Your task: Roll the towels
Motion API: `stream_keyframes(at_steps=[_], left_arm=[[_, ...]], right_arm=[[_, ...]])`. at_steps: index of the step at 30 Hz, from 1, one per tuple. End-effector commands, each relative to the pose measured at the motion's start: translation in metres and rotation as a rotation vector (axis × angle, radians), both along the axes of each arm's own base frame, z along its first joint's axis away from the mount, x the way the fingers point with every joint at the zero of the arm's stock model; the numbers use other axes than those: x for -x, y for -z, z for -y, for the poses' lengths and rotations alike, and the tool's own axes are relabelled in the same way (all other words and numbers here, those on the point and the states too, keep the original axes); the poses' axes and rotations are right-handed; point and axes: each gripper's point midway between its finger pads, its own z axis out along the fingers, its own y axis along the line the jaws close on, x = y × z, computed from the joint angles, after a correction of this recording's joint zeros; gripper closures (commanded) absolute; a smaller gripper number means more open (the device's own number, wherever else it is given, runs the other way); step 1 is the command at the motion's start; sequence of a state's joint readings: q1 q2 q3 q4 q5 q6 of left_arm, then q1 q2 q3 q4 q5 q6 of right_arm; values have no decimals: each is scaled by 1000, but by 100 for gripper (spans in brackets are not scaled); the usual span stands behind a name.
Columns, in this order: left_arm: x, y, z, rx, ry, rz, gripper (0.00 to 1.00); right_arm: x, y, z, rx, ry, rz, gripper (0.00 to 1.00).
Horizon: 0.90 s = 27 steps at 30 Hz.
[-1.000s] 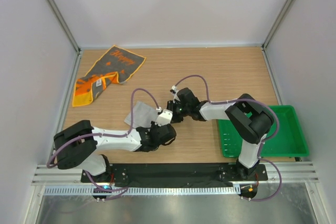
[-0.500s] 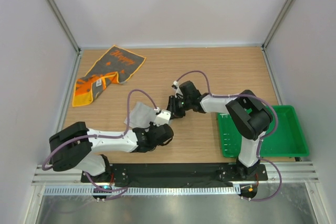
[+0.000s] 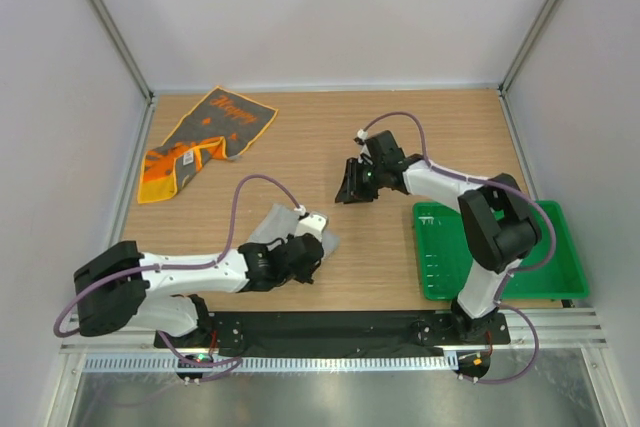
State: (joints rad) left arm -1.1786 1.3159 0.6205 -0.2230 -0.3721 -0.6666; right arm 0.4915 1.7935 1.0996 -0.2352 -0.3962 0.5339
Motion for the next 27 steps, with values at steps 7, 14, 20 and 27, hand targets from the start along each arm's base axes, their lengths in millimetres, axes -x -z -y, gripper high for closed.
stream_keyframes(at_steps=[7,14,20,27], left_arm=[[17,-40,45,269,89,-86,100],[23,-31,58,375,35,-256,100],[29,-34,65,462,-28,-432,100],[31,-26,61,578,-133,-633,100]], right_arm=[[28,-45,23,2,4,66,58],[50,-68,32,-24,3,93,54],[60,-80,36,-31,-7,97,50],[73,-84,36,-69,-12,85,49]])
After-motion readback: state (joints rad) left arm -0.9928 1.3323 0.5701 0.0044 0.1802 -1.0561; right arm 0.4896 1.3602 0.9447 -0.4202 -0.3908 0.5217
